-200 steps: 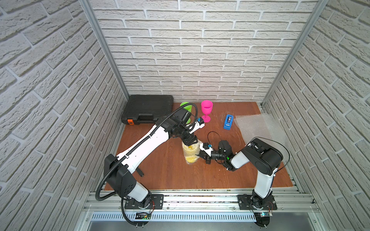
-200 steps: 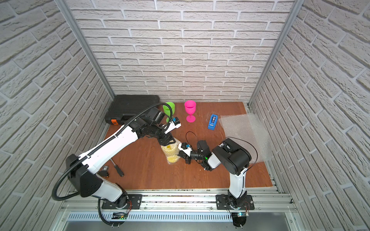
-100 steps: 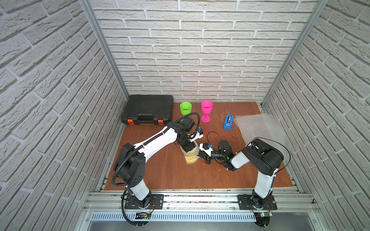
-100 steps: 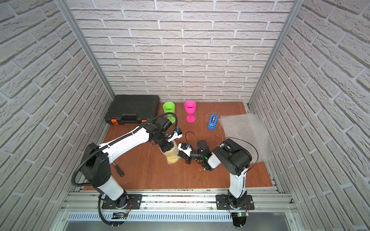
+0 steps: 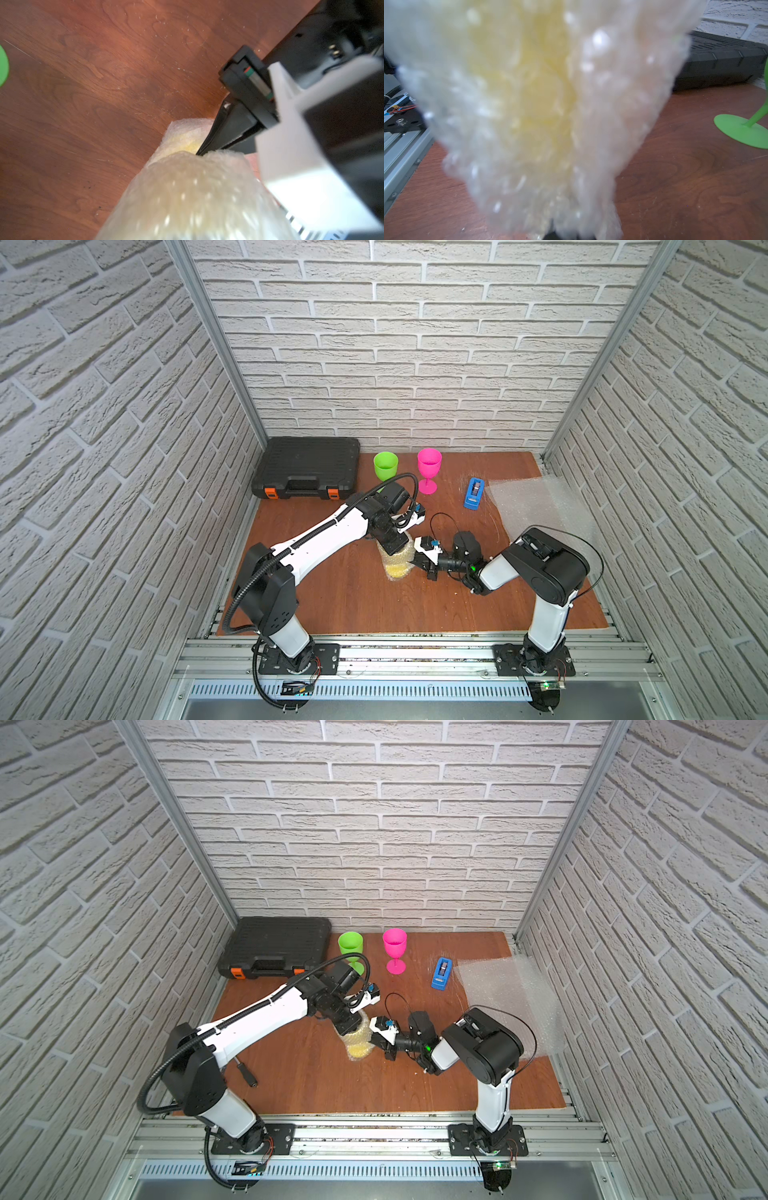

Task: Wrap wine glasses in bubble wrap
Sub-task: Wrap the bubble wrap at the center of the board.

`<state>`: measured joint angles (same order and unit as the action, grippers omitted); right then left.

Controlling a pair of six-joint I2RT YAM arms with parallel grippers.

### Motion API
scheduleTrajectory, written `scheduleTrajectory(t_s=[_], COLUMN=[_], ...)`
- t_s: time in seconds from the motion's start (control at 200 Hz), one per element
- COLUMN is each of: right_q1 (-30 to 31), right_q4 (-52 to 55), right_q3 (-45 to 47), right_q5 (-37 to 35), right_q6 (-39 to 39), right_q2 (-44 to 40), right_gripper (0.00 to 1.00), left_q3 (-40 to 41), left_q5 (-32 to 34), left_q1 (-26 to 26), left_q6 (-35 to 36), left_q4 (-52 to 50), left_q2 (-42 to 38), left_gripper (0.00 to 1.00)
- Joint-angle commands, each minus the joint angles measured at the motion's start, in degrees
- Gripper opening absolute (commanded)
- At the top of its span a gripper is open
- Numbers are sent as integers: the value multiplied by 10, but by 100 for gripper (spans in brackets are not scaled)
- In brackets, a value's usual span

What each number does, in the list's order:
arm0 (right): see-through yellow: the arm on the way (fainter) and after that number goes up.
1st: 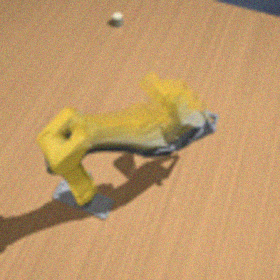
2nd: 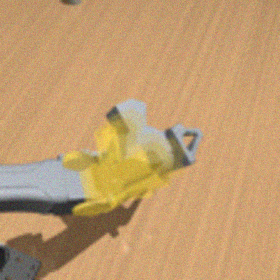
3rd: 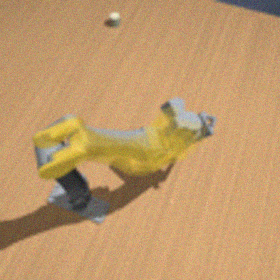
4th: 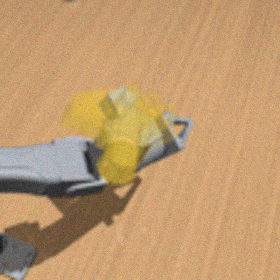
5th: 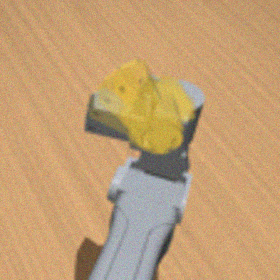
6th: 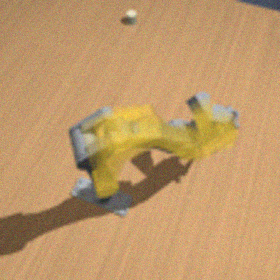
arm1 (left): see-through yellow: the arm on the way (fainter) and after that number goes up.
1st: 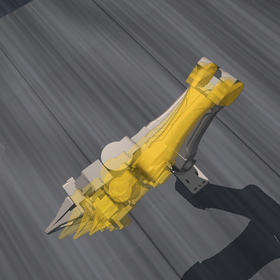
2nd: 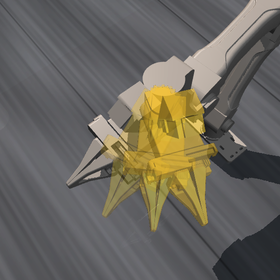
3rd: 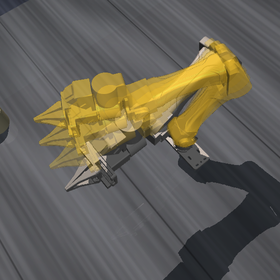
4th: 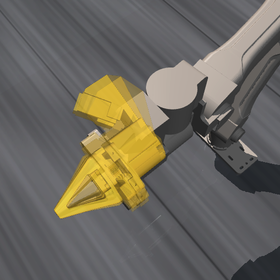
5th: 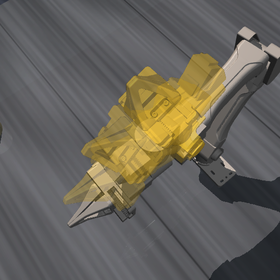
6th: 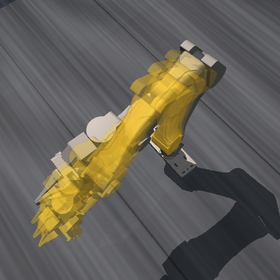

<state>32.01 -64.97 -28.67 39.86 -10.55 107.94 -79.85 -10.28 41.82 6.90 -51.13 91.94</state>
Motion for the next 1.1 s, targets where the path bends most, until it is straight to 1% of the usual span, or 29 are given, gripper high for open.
scheduleTrajectory(t_s=[0.0,0.055,0.14,0.23,0.305,0.36,0.43,0.545,0.655,0.75,0.805,0.965,1.02,1.095], right_q1=[-6,-7,-7,-7,-8,-8,-11,-15,-18,-18,-18,-19,-19,-19], right_q4=[32,35,36,38,38,34,29,19,15,15,14,12,13,15], right_q3=[5,4,1,-1,-1,0,0,0,2,1,1,1,0,-2], right_q5=[-26,-26,-24,-24,-23,-23,-21,-19,-19,-19,-20,-20,-19,-19], right_q6=[-1,-1,-1,-1,-1,2,5,13,16,17,18,17,17,18], right_q2=[-8,-8,-7,-6,-6,-5,-1,2,3,4,4,5,5,6], right_gripper=[3,3,3,3,3,3,3,3,3,3,3,3,3,3], left_q3=[-59,-82,-99,-105,-99,-89,-65,-11,23,19,8,-37,-47,-44], left_q5=[-2,3,30,66,86,90,82,36,7,8,17,40,53,76], left_q1=[4,5,5,5,5,5,5,5,5,4,3,2,1,3], left_q6=[9,17,24,26,24,26,31,37,28,13,4,-29,-50,-86], left_q4=[-63,-104,-166,-219,-231,-219,-182,-87,-11,22,30,11,2,-2], left_q2=[-33,-29,-15,6,21,30,39,55,70,62,45,-10,-29,-60], left_gripper=[32,33,32,29,24,20,16,10,9,11,15,23,28,30])
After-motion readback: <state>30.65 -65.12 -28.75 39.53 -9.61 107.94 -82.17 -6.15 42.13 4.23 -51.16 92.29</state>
